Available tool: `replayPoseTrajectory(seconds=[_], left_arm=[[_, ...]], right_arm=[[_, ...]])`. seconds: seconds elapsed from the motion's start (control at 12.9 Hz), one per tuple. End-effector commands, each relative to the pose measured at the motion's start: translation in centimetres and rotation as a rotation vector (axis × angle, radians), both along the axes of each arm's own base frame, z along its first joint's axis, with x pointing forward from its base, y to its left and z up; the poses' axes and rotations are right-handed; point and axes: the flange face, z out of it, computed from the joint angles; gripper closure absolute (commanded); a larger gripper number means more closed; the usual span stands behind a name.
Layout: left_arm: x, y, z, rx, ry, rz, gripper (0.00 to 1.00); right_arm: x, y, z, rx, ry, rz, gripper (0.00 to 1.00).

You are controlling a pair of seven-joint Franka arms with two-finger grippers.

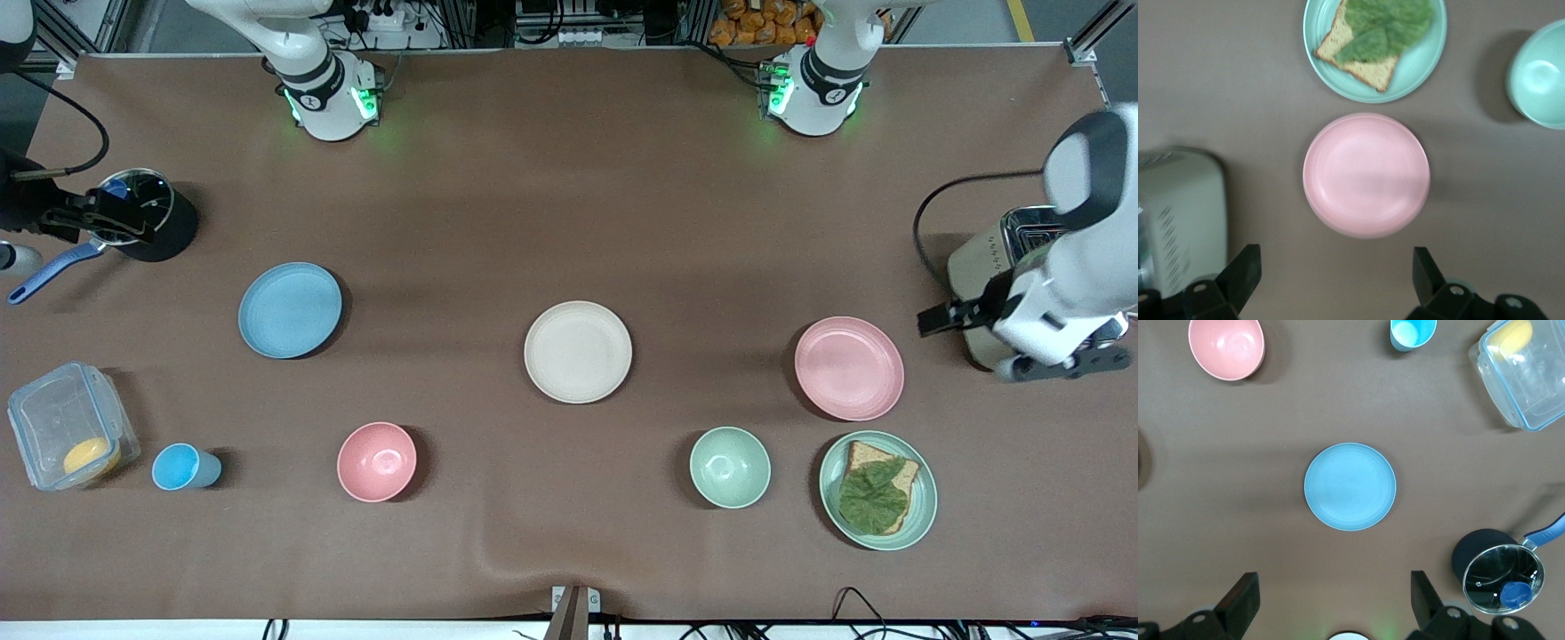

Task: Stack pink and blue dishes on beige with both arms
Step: 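Reach the left gripper down to the rim of the pink plate, then grasp the pink plate with the left gripper while the right gripper reaches the blue plate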

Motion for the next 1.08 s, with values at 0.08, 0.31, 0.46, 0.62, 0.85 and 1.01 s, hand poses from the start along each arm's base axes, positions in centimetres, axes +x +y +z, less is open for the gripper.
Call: replayPoseTrajectory(seconds=[0.08,0.31,0.46,0.62,0.85,1.01], left_arm=[[-2.3,3.4,-10.2,-0.003,-0.015,0.03,0.0],[-2.5,5.5,-15.0,-0.015,0.039,0.066,0.0],[-2.6,7.2,-17.7,-0.023,0.054,0.09,0.0],[-2.8,7.8,-19.3,-0.027,0.065,0.099,0.0],[-2.9,8.5,-20.6,-0.037,0.069,0.119,0.0],[-3.0,8.5,-21.3,-0.04,0.078,0.12,0.08]], right_arm=[[0.6,-0.9,-1.9,0.012,0.041,-0.017,0.0],[2.3,-2.9,-6.3,0.022,0.11,-0.028,0.0],[3.0,-4.0,-8.6,0.03,0.136,-0.04,0.0],[3.1,-5.4,-11.1,0.039,0.129,-0.023,0.0],[2.3,-8.7,-15.4,0.065,0.107,0.009,0.0],[1.6,-9.7,-19.3,0.07,0.085,0.021,0.0]])
